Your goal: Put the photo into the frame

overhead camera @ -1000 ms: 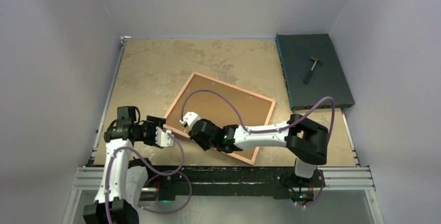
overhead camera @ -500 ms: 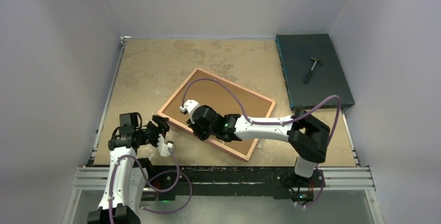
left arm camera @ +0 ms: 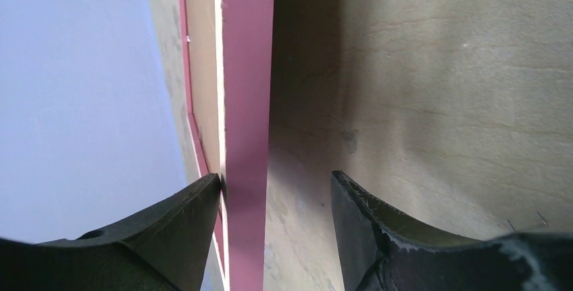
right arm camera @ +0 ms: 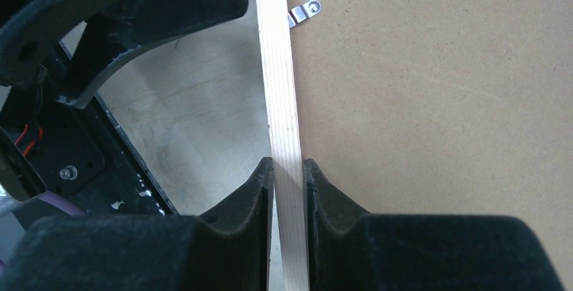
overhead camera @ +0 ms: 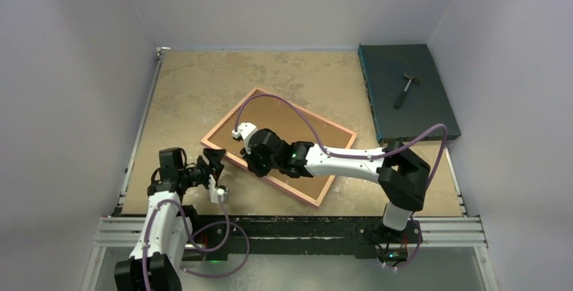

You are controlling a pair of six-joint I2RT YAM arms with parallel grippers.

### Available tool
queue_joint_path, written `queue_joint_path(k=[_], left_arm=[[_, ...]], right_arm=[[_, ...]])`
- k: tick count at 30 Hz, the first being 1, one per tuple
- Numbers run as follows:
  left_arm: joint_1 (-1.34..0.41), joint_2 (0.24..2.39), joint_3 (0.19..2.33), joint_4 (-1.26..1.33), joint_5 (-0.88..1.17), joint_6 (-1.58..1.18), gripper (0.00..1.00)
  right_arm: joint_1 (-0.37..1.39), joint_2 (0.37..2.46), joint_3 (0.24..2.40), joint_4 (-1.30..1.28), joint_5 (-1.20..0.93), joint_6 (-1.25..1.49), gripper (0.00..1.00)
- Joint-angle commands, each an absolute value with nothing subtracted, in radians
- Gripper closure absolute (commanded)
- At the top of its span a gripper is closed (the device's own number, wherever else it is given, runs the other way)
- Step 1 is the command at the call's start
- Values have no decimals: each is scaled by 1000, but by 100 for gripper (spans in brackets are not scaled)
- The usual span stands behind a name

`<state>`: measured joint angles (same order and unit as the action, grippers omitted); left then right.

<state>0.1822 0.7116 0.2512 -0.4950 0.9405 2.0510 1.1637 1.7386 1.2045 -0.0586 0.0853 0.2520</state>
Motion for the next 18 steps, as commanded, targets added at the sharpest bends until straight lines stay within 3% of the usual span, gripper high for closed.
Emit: queue_joint_path(k=[1, 18], left_arm=[[175, 738, 219, -377, 1059, 2670, 42], [162, 719, 222, -162, 1056, 2446, 53]], right_arm=[[1159, 1680, 1281, 2, 63, 262, 100], [1153, 1707, 1322, 2, 28, 288, 100]])
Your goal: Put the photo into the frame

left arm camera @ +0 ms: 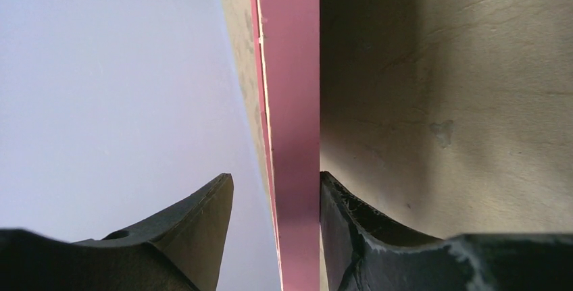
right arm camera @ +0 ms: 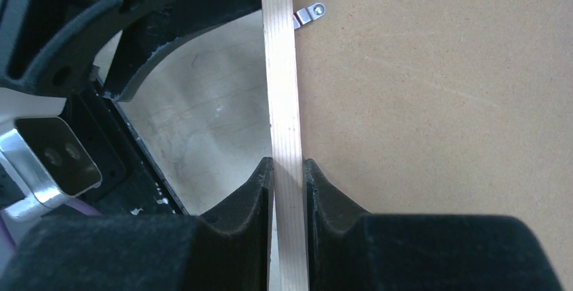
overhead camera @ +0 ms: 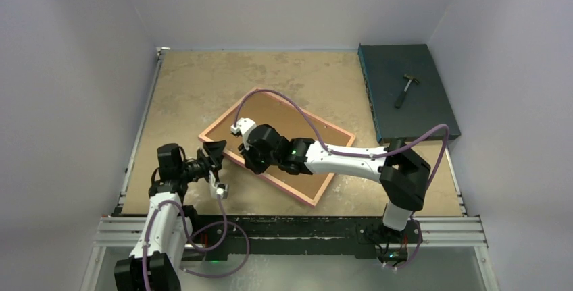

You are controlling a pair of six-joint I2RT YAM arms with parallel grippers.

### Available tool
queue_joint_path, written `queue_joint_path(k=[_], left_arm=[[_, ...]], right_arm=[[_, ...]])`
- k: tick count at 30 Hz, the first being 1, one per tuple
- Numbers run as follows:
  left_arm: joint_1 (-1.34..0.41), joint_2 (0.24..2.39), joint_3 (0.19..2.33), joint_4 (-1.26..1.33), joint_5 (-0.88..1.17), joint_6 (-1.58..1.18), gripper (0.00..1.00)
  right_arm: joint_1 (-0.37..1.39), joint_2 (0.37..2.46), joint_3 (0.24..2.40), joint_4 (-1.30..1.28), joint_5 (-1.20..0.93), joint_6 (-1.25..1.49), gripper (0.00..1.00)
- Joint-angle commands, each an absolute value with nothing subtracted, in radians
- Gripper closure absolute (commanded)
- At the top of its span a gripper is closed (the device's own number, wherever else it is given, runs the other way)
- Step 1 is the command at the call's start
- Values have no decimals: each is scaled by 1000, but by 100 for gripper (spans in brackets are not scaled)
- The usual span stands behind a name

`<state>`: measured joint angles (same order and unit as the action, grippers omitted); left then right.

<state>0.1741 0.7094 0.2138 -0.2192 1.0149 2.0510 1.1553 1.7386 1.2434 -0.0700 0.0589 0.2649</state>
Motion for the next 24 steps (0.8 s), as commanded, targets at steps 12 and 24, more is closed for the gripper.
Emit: queue_joint_path(k=[12, 24], left_arm=[[20, 713, 190, 166, 893, 2136, 87], [6, 671, 235, 74, 824, 1996, 100]], right_arm=[[1147, 1721, 1381, -28, 3, 306, 100], [1164, 1607, 1336, -137, 278, 174, 9]])
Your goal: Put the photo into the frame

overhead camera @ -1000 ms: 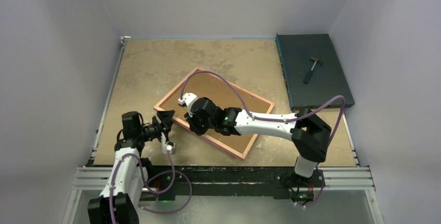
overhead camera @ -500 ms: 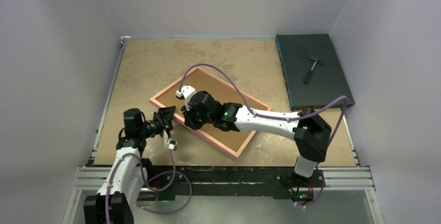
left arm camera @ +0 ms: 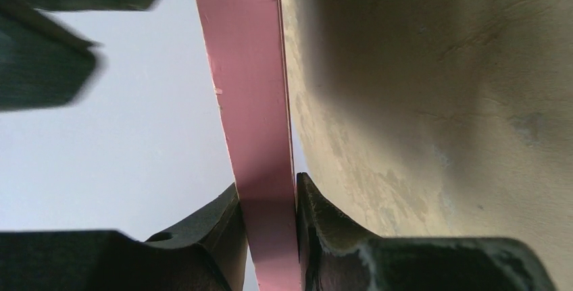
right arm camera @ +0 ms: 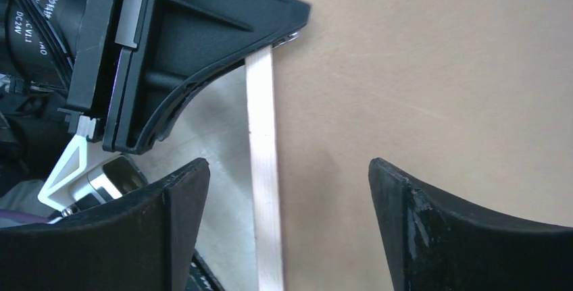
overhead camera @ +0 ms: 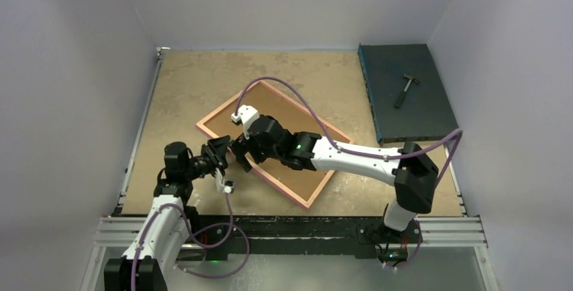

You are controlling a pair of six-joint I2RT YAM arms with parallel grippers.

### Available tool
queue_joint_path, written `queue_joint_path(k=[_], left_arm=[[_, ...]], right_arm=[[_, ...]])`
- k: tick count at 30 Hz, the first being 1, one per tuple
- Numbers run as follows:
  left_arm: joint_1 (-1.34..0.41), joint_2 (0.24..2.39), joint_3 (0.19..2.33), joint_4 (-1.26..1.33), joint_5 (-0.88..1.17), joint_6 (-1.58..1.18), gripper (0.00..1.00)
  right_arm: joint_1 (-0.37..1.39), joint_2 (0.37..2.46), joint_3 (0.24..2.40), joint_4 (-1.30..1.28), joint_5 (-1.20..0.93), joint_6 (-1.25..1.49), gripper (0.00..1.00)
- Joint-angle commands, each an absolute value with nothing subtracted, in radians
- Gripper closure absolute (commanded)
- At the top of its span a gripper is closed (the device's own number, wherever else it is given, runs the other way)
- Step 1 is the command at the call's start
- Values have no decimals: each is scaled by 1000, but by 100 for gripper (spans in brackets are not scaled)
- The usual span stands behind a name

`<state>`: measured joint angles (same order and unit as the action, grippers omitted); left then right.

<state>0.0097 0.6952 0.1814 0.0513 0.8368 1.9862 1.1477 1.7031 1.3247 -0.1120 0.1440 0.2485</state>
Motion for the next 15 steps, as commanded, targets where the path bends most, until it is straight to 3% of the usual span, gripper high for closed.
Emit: queue_joint_path(k=[1, 6, 15], left_arm=[[6, 670, 245, 53, 823, 1988, 100], [6, 681, 308, -49, 806, 1936, 100], [6, 691, 399, -143, 791, 1858, 100]], right_arm=[[1174, 1598, 1326, -160, 297, 164, 7], [1244, 1572, 1283, -230, 392, 139, 2], [1372, 1639, 1335, -372, 514, 82, 3]])
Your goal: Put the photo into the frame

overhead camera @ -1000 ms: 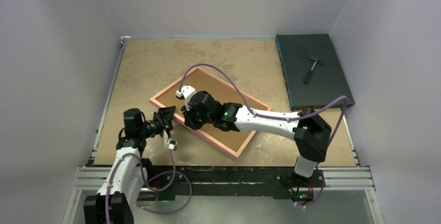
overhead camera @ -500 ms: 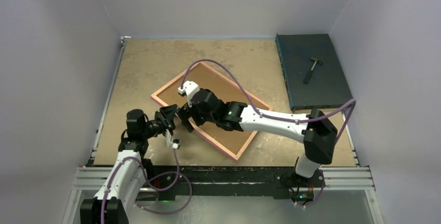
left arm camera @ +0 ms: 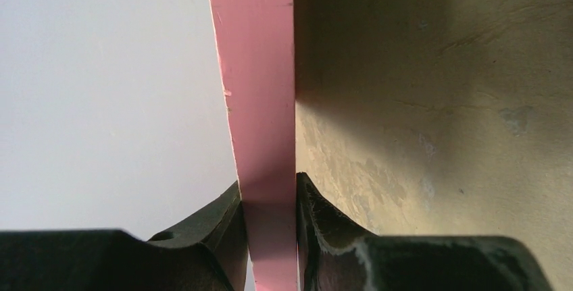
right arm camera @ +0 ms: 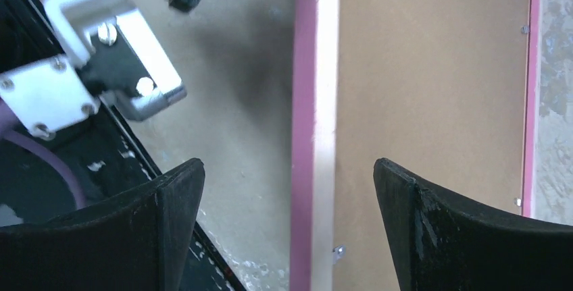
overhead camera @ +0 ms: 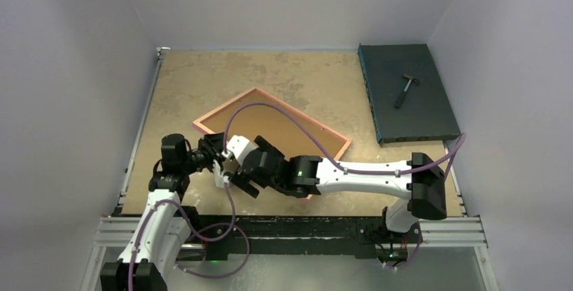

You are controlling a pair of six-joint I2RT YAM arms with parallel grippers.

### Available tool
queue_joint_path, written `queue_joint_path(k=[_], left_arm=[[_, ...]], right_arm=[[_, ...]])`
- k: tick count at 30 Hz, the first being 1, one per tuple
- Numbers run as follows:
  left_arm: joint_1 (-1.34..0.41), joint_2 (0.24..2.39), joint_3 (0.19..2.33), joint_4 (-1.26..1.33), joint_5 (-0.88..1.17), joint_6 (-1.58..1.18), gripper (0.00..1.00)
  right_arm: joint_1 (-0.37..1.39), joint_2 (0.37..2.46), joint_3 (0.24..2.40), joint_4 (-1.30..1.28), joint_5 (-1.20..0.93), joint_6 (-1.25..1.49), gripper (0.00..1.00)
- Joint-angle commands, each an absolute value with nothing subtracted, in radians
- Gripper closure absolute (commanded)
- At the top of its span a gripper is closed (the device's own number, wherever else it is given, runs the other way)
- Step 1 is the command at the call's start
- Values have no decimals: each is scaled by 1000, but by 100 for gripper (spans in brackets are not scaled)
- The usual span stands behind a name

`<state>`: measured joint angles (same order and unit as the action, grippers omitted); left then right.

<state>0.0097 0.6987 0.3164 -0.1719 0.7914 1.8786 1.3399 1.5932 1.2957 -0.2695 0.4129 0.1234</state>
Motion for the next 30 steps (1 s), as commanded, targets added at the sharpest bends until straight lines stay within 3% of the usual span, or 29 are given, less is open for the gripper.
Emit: queue_joint_path(k=[1, 9, 14, 20, 21, 23, 24, 25, 28, 30], left_arm=[[6, 689, 407, -150, 790, 1852, 100], [6, 688, 438, -155, 785, 1809, 100], [6, 696, 449, -151, 778, 1788, 100], [6, 696, 443, -120, 778, 1761, 100], [6, 696, 447, -116, 774, 1745, 96], [6, 699, 472, -120, 766, 1701, 76], [6, 705, 493, -125, 756, 1644, 54], [6, 717, 520, -140, 743, 1594, 39], [6, 793, 653, -255, 676, 1380, 22], [6, 865, 768, -346, 624, 1214, 16]], right_arm=[[1379, 1656, 1346, -389, 557, 82, 4], [1399, 1780, 1437, -494, 824, 114, 24], [1425, 1804, 1457, -502, 948, 109, 53], [1443, 1786, 1480, -504, 990, 113, 63], [1443, 1782, 1486, -505, 989, 115, 66], [1443, 1772, 1502, -508, 970, 121, 71], [1443, 1765, 1514, -512, 952, 123, 74], [1442, 1763, 1529, -510, 948, 120, 76], [1440, 1763, 1591, -497, 948, 99, 78], [1430, 1775, 1667, -513, 940, 99, 79]])
